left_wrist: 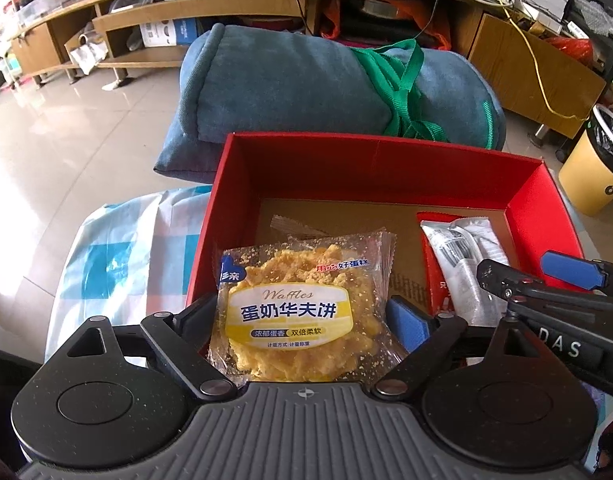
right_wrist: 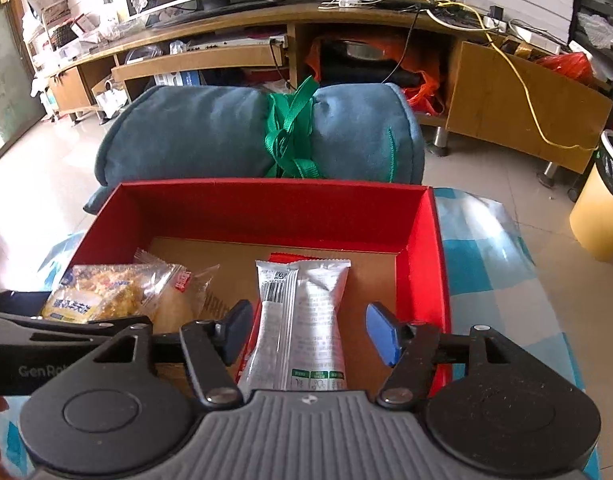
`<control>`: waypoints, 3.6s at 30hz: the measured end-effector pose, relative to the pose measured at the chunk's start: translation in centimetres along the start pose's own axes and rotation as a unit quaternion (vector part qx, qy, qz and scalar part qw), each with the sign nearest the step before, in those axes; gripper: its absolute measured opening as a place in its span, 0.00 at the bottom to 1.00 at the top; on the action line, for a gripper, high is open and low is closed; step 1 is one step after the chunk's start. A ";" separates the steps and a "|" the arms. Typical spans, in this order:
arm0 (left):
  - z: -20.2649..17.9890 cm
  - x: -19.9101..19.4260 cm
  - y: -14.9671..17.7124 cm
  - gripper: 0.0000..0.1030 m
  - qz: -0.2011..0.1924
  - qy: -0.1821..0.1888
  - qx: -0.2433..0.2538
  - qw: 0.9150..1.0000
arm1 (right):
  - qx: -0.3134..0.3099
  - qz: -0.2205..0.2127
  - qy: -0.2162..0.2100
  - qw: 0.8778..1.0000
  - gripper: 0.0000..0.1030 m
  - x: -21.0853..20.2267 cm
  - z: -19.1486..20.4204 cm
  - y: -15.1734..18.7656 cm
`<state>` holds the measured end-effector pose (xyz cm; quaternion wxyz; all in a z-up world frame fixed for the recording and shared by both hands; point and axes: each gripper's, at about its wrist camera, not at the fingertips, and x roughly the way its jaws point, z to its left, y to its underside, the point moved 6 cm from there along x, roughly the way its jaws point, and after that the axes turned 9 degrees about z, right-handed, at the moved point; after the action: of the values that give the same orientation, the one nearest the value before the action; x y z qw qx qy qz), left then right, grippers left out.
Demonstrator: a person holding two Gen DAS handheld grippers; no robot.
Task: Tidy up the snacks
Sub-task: 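Lower both packets into the red box and open both tools, then move the left tool to the gold cake while the right tool nears the purple packet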
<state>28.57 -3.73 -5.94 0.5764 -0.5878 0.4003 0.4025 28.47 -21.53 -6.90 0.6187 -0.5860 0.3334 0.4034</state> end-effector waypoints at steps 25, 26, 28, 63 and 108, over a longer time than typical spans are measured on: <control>-0.6 -3.5 2.7 0.92 -0.023 0.026 0.014 0.999 | 0.015 -0.017 -0.002 1.000 0.60 -4.8 -0.6 2.9; -0.6 -3.6 2.9 0.92 -0.023 0.027 0.015 0.999 | 0.016 -0.017 -0.002 1.000 0.60 -5.0 -0.7 3.1; -0.7 -3.8 3.3 0.92 -0.022 0.029 0.020 0.999 | 0.019 -0.015 -0.001 1.000 0.60 -5.3 -0.8 3.6; -9.0 3.0 8.7 0.78 0.076 0.052 0.102 0.991 | 0.080 0.063 0.019 0.995 0.61 -5.6 -7.5 11.0; -6.7 1.7 11.1 0.85 0.090 0.040 0.092 0.991 | 0.163 0.111 -0.005 0.980 0.70 -1.6 -8.8 12.1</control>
<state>18.90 -10.56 -11.37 0.5729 -0.5094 0.5095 0.3908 17.48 -30.58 -11.78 0.6589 -0.4341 0.4548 0.4129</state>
